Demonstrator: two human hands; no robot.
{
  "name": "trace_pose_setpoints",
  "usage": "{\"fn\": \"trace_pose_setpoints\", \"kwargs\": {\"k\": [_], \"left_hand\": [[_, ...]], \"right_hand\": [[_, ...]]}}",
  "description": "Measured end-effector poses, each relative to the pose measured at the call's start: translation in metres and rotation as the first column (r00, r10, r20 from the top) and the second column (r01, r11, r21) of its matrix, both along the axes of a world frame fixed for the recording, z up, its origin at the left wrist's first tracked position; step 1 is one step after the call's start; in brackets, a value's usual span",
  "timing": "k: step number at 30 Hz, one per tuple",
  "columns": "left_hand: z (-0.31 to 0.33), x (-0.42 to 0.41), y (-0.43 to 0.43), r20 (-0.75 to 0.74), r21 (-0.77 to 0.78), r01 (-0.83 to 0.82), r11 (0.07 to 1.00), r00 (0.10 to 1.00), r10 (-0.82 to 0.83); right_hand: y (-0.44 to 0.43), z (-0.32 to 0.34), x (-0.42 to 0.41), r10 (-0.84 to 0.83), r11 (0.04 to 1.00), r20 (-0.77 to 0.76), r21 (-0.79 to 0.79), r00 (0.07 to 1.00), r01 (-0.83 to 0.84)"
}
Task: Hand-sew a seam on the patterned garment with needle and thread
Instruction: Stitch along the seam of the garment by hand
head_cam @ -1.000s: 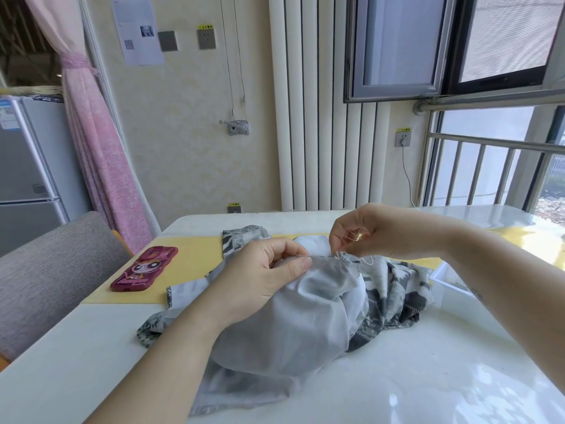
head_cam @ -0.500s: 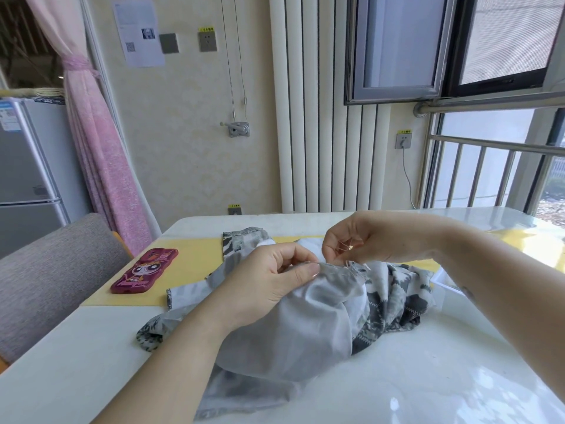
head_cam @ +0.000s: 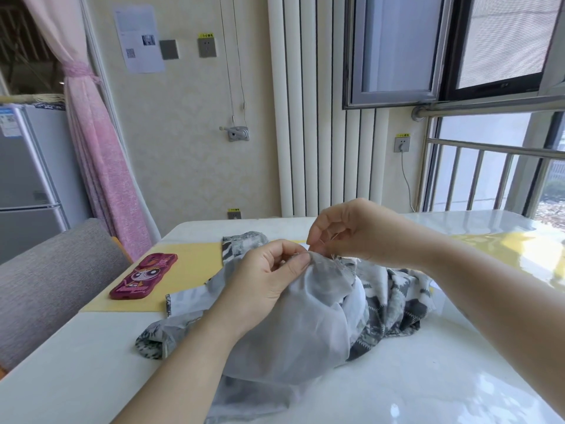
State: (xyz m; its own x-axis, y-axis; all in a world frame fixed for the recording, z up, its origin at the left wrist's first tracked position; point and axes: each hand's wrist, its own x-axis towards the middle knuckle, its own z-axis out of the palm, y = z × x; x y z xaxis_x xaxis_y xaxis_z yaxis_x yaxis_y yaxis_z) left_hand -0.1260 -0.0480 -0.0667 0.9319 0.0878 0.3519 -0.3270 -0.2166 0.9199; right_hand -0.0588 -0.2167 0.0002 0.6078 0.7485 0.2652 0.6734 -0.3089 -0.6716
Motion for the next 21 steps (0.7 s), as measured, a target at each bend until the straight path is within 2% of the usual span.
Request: {"fn": "trace_pose_setpoints", "kwargs": {"k": [2,5,7,9,12,13,15,16,18,19,21], "left_hand": [[0.001,0.0,-0.001,0.005,-0.02,-0.008,1.0,1.0,0.008],[0.003,-0.001,-0.002,0.029,-0.056,0.002,0.998,1.0,0.0],[0.004,-0.001,-0.002,0.042,-0.116,0.038,0.993,0.999,-0.034],[0.004,-0.001,-0.002,0.044,-0.179,0.078,0.981,0.996,-0.072],[0.004,0.001,-0.003,0.045,-0.231,0.099,0.968,0.995,-0.091],[0.004,0.001,-0.003,0.047,-0.241,0.098,0.966,0.995,-0.089],[0.003,0.004,-0.004,0.051,-0.248,0.081,0.965,0.996,-0.071],[0.003,0.004,-0.004,0.048,-0.25,0.066,0.966,0.997,-0.056],[0.004,0.003,-0.005,0.037,-0.253,0.035,0.967,0.999,-0.026],[0.004,0.003,-0.006,0.033,-0.245,0.017,0.969,0.999,-0.009],[0.005,0.004,-0.006,0.045,-0.236,0.015,0.972,0.999,-0.005]], "right_hand": [[-0.004,-0.001,0.006,0.046,0.996,-0.202,0.085,0.978,-0.029],[-0.017,0.003,0.019,0.074,0.979,-0.561,0.199,0.824,0.048],[-0.028,0.006,0.029,0.053,0.97,-0.673,0.211,0.738,0.123],[-0.036,0.005,0.036,-0.026,0.962,-0.677,0.183,0.735,0.202],[-0.037,0.001,0.041,-0.234,0.936,-0.513,0.109,0.826,0.333],[-0.035,0.0,0.041,-0.316,0.923,-0.395,0.084,0.862,0.377],[-0.03,0.0,0.034,-0.444,0.889,-0.06,0.093,0.894,0.448],[-0.027,0.001,0.027,-0.446,0.889,0.081,0.152,0.891,0.431],[-0.021,0.005,0.009,-0.317,0.933,0.215,0.244,0.924,0.263],[-0.016,0.005,0.0,-0.215,0.959,0.267,0.238,0.939,0.152],[-0.005,-0.001,-0.012,-0.082,0.987,0.4,0.159,0.913,0.019]]}}
